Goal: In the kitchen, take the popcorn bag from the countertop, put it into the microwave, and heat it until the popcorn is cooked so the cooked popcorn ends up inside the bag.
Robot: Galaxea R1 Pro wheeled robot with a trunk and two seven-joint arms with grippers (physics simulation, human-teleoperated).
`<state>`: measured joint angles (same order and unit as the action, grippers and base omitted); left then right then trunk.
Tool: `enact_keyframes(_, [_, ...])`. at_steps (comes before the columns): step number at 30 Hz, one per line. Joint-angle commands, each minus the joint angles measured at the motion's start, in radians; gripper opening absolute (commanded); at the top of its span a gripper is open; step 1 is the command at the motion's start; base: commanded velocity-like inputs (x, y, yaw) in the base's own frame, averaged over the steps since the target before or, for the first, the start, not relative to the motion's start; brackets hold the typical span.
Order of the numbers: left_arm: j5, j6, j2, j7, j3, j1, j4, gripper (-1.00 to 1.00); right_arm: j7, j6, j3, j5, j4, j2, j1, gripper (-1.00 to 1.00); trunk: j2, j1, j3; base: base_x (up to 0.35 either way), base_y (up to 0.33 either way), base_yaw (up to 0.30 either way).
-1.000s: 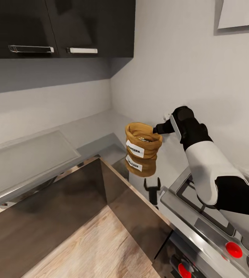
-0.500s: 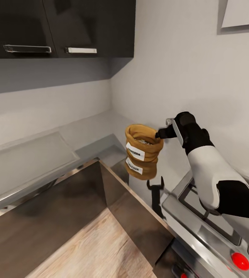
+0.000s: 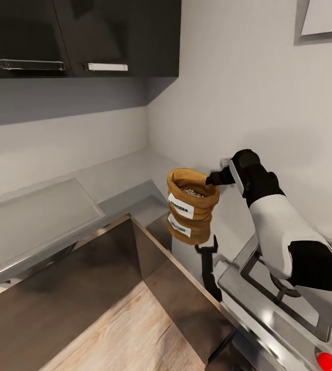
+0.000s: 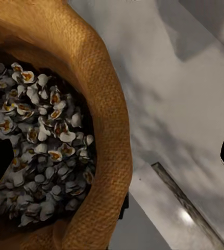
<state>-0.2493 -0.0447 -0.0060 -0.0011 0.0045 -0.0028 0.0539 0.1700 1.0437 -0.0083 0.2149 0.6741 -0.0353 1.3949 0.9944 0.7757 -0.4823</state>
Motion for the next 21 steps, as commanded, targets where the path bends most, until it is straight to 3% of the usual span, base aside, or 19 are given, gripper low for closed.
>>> enact_keyframes(1, [-0.005,-0.003,0.0,0.0,0.0,0.0,0.0,1.0,0.009,0.003,-0.001,0.01,0.0,0.0,0.001,1.0,0.001,0.0,-0.001,0.034,0.0,0.0])
enact_keyframes(9, [-0.005,-0.003,0.0,0.0,0.0,0.0,0.0,1.0,0.011,0.003,-0.001,0.01,-0.054,0.0,0.0,1.0,0.001,0.0,-0.001,0.005,0.0,0.0])
enact_keyframes(21, [-0.005,-0.003,0.0,0.0,0.0,0.0,0.0,1.0,0.008,0.003,-0.001,0.012,-0.06,0.0,0.001,1.0,0.001,0.0,-0.001,0.033,0.0,0.0])
